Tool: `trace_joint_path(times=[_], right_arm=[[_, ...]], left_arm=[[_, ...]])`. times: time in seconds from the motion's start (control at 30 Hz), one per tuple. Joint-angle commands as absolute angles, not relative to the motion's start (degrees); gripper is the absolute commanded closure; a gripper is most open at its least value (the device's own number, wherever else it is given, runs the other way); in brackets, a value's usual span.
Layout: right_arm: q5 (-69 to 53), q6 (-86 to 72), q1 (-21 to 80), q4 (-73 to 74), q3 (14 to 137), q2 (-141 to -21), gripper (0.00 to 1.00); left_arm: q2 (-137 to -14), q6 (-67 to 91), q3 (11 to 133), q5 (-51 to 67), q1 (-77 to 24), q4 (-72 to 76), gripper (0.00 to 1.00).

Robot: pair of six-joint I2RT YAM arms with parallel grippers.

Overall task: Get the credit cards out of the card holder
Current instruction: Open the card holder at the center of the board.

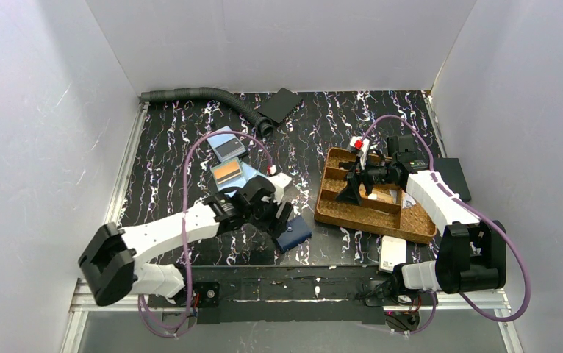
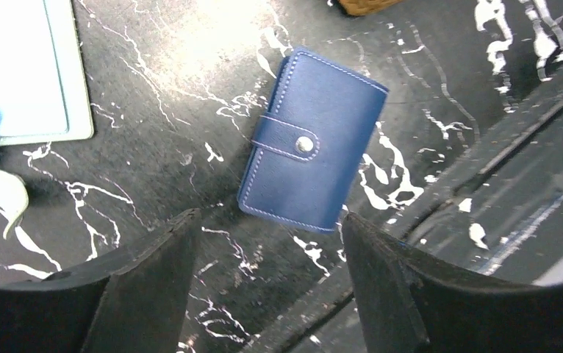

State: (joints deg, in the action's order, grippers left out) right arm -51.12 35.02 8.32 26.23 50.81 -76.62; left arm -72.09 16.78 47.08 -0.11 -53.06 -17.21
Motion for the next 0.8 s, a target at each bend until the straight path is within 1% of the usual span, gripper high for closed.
trace_joint_path(times=[0.0,0.13,0.3,0.43,0.57,0.67,0.77], right_arm=[[-51.6,36.4,8.2,26.7,51.9,-76.9,0.02],[-51.7,36.9,8.2,27.5,52.5,-77.6,0.02],[-52.0,37.6,8.2,28.8,53.1,-78.4,0.02],[-52.1,37.7,8.2,28.9,53.1,-78.6,0.02],[-51.9,37.9,8.2,29.0,53.2,-78.5,0.02],[-52.1,38.0,8.2,29.0,53.2,-78.5,0.02],[-52.4,38.0,8.2,29.1,53.2,-78.7,0.02]], left_arm=[[-77.7,11.6,51.0,-2.1,-53.6,-13.1,0.36],[-83.5,13.1,52.5,-3.4,-55.3,-11.7,0.38],[-86.7,13.8,53.2,-4.0,-57.6,-10.7,0.38],[-88.3,11.5,53.1,-4.4,-57.7,-10.6,0.34],[-88.0,11.6,54.0,-4.1,-57.4,-13.6,0.31],[-85.2,13.4,50.9,-1.0,-56.0,-12.7,0.27],[-82.6,16.5,47.0,8.5,-52.1,-9.3,0.27]])
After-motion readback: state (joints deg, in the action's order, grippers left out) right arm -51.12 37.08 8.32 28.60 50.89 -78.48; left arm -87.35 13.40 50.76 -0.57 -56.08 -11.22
